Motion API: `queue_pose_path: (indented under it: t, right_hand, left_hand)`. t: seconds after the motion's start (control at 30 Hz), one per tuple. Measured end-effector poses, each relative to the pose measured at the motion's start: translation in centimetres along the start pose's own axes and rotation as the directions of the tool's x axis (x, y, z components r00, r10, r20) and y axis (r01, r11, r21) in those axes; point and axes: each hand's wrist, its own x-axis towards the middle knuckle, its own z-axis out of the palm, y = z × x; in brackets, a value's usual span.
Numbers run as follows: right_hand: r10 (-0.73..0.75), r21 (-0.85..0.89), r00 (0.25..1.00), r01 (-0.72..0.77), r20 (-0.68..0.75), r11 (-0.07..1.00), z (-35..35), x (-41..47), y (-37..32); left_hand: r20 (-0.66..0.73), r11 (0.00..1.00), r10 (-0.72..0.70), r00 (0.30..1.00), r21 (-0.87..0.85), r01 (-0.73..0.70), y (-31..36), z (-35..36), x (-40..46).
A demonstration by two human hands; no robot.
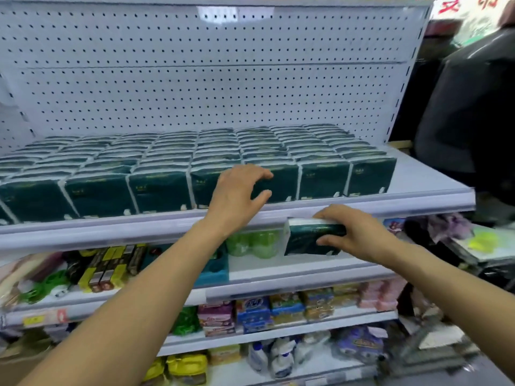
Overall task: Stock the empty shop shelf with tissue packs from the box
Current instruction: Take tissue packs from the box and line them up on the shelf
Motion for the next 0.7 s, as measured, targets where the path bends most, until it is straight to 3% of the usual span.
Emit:
queue_pose_path:
  t: [0.13,0.23,0.37,0.7]
  right_hand:
    - [0.069,0.018,0.995,-0.068,-0.069,0.997,-2.8,0.2,2.7]
    - [0.065,0.02,0.988,-0.063,-0.141,0.998,-4.5,1.0,4.1]
    - [0.087,0.035,0.97,-0.081,-0.228,0.996,-6.3,2.2,5.3]
    - [-0.046,-0.052,0.971,0.035,-0.235,0.998,-6.5,5.6,5.8]
  left_hand:
    - [0.066,0.975,0.115,0.991,0.181,-0.125,1.6,2.1,4.6]
    - [0.197,0.927,0.092,0.976,0.341,-0.156,1.6,2.5,7.2]
    - [0.204,0.938,0.05,0.978,0.326,-0.116,1.4,2.7,8.8]
    - [0.26,0.924,0.047,0.964,0.354,-0.14,3.3,4.6,13.1]
